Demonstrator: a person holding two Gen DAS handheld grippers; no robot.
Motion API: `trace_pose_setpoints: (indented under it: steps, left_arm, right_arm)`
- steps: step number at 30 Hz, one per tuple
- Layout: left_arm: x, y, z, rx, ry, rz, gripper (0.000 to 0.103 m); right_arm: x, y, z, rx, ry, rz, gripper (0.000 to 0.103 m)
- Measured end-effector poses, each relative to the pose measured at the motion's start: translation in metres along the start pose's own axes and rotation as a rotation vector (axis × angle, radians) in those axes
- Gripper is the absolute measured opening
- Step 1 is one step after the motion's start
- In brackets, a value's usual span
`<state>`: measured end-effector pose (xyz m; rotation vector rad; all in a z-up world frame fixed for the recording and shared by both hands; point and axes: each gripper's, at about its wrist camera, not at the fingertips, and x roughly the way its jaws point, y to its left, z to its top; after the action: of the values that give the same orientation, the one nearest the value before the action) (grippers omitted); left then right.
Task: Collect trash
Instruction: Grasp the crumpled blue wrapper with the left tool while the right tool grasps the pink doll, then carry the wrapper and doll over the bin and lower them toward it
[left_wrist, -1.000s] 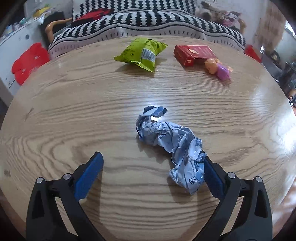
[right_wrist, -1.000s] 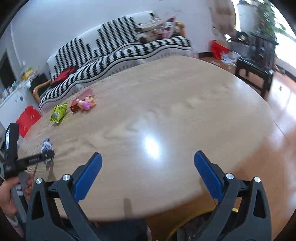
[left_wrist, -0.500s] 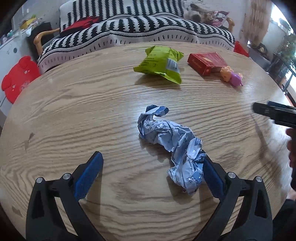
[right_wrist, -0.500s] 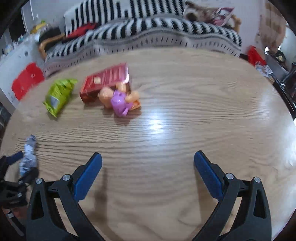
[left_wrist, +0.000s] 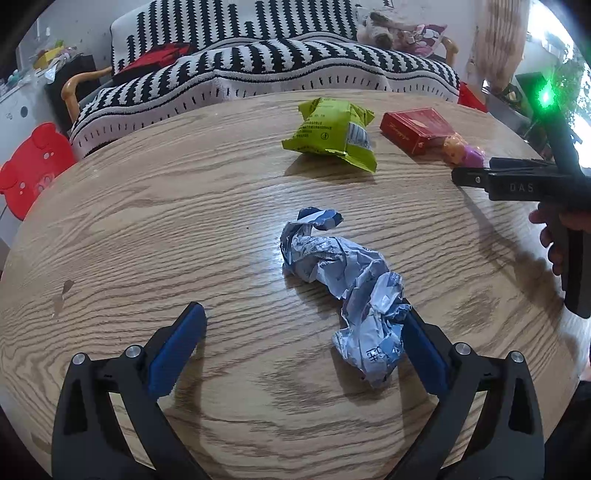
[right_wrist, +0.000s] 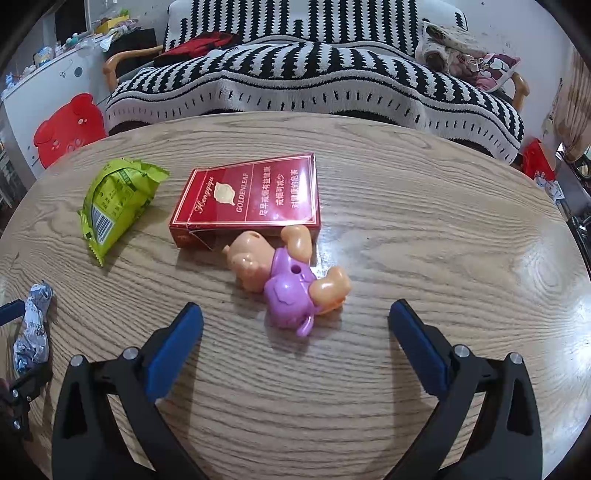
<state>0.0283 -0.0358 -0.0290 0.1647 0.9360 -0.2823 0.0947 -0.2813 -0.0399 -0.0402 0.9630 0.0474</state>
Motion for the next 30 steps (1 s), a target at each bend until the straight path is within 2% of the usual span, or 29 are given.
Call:
trace_pose_setpoints:
  steps: [14, 15, 16, 17, 18, 21, 23, 25, 30]
  left_arm:
    - [0.003, 0.002, 0.006, -0.028, 0.001, 0.018, 0.097]
    - [0.003, 0.002, 0.006, -0.029, -0.001, 0.017, 0.093]
    - [0.001, 0.002, 0.006, -0.028, -0.010, 0.014, 0.084]
    - [-0.004, 0.002, 0.006, -0.015, -0.044, 0.016, 0.036]
    - [-0.004, 0.003, 0.007, -0.007, -0.054, 0.032, 0.020]
    - [-0.005, 0.016, 0.010, -0.089, -0.051, -0.005, 0.019]
    - [-0.005, 0.012, 0.012, -0.092, -0.049, 0.006, 0.018]
    - [-0.009, -0.001, 0.012, -0.093, -0.054, -0.017, 0.018]
    - [-0.039, -0.046, -0.003, -0.073, -0.082, -0.143, 0.018]
  right_arm:
    - [-0.004, 0.003, 0.002, 0.049, -0.001, -0.032, 0.098]
    - [-0.005, 0.004, 0.002, 0.044, -0.013, -0.027, 0.092]
    - [-0.010, 0.006, 0.003, 0.034, -0.038, -0.023, 0.080]
    - [-0.012, 0.008, 0.004, 0.022, -0.056, -0.030, 0.039]
    - [-0.013, 0.008, 0.003, 0.023, -0.055, -0.034, 0.039]
    - [-0.017, 0.008, -0.006, 0.040, -0.059, -0.032, 0.039]
    - [-0.026, 0.010, -0.020, 0.037, -0.058, -0.026, 0.039]
    - [-0.041, 0.011, -0.036, 0.041, -0.059, -0.017, 0.039]
    - [-0.124, -0.005, -0.087, 0.136, -0.164, 0.028, 0.039]
